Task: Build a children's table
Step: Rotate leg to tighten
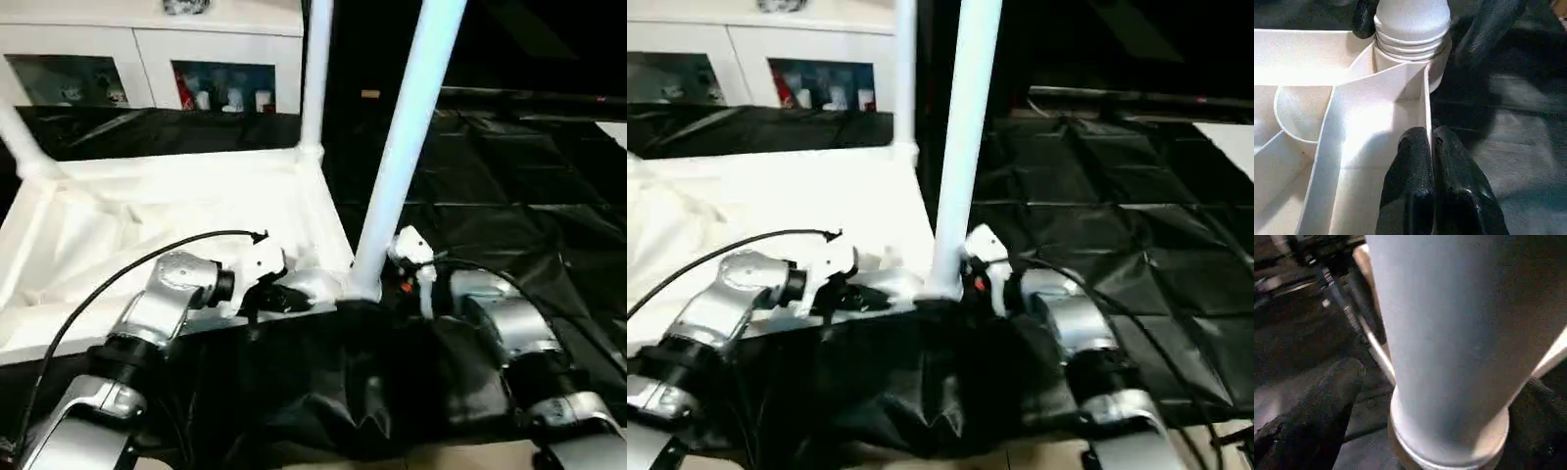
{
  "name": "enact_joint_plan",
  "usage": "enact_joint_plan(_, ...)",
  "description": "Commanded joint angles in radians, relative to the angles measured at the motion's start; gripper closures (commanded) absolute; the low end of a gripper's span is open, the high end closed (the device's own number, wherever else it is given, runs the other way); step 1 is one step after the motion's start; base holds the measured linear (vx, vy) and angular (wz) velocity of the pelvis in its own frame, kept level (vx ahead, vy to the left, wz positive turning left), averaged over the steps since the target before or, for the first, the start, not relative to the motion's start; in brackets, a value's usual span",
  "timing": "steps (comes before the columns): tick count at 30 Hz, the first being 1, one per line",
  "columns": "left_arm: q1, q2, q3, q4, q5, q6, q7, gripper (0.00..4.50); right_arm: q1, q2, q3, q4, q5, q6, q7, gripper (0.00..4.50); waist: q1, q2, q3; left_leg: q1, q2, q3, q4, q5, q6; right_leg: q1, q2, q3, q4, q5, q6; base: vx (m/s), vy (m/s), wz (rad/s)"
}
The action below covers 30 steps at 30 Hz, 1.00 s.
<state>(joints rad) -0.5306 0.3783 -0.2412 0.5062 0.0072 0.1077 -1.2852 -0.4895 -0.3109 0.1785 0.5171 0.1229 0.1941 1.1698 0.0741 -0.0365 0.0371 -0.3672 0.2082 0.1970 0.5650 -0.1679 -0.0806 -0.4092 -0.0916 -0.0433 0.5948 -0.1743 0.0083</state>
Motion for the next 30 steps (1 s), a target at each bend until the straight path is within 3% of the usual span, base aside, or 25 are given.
enact_joint_plan(1, 0.007, -0.023, -0.017, -0.031, -0.047, 0.004, -0.026, 4.5, 0.012, 0.005, 0.048, -0.034, 0.013, 0.014, 0.058, 0.49, 0.004, -0.004, -0.053, 0.012, 0.026, -0.002, -0.06, -0.228, 0.051, 0.043, -0.039, 0.029, -0.059, -0.192, -0.226, 0.0, 0.0, 0.0)
enact_joint_plan(6, 0.02, -0.011, -0.027, -0.057, -0.056, 0.029, -0.056, 4.5, 0.021, -0.001, 0.05, -0.055, 0.025, 0.031, 0.076, 0.83, 0.01, -0.004, -0.052, 0.015, 0.026, -0.003, -0.062, -0.244, 0.038, 0.04, -0.039, 0.03, -0.062, -0.226, -0.214, 0.0, 0.0, 0.0)
enact_joint_plan(16, 0.013, -0.026, -0.02, -0.041, -0.037, 0.015, -0.008, 4.5, 0.041, 0.017, 0.042, -0.067, 0.021, 0.036, 0.042, 1.57, 0.012, -0.005, -0.054, 0.013, 0.024, -0.003, -0.058, -0.218, 0.042, 0.043, -0.038, 0.03, -0.058, -0.193, -0.217, 0.0, 0.0, 0.0)
enact_joint_plan(19, -0.01, -0.05, -0.011, 0.002, -0.005, 0.011, 0.074, 4.5, 0.037, 0.072, 0.003, -0.028, 0.014, 0.031, -0.08, 1.76, 0.009, -0.004, -0.051, 0.013, 0.022, -0.003, -0.06, -0.232, 0.034, 0.038, -0.039, 0.031, -0.063, -0.221, -0.209, 0.0, 0.0, 0.0)
enact_joint_plan(23, -0.061, -0.122, 0.016, 0.069, 0.02, 0.048, 0.242, 4.5, 0.009, 0.173, -0.058, 0.074, 0.0, -0.008, -0.305, 1.8, -0.003, -0.004, -0.048, 0.019, 0.019, -0.008, -0.065, -0.297, -0.005, 0.031, -0.043, 0.032, -0.077, -0.354, -0.172, 0.0, 0.0, 0.0)
enact_joint_plan(24, -0.069, -0.133, 0.015, 0.077, 0.027, 0.047, 0.265, 4.5, -0.001, 0.193, -0.07, 0.092, 0.002, 0.003, -0.346, 1.81, -0.006, -0.004, -0.049, 0.018, 0.018, -0.012, -0.066, -0.314, -0.011, 0.034, -0.045, 0.03, -0.081, -0.395, -0.158, 0.0, 0.0, 0.0)
enact_joint_plan(25, -0.09, -0.161, 0.013, 0.102, 0.045, 0.052, 0.327, 4.5, -0.026, 0.234, -0.085, 0.134, -0.009, -0.004, -0.444, 1.81, -0.01, -0.003, -0.048, 0.019, 0.018, -0.012, -0.067, -0.317, -0.015, 0.03, -0.044, 0.031, -0.084, -0.407, -0.15, 0.0, 0.0, 0.0)
enact_joint_plan(28, -0.105, -0.182, 0.013, 0.121, 0.057, 0.06, 0.369, 4.5, -0.041, 0.263, -0.09, 0.159, -0.014, -0.011, -0.496, 1.82, -0.017, -0.004, -0.049, 0.016, 0.016, -0.014, -0.067, -0.32, -0.013, 0.032, -0.042, 0.029, -0.085, -0.41, -0.139, 0.0, 0.0, 0.0)
enact_joint_plan(30, -0.137, -0.226, 0.018, 0.159, 0.07, 0.061, 0.447, 4.5, -0.081, 0.316, -0.086, 0.216, -0.059, -0.007, -0.636, 1.82, -0.02, -0.002, -0.051, 0.015, 0.015, -0.012, -0.066, -0.304, -0.013, 0.03, -0.04, 0.03, -0.083, -0.383, -0.145, 0.0, 0.0, 0.0)
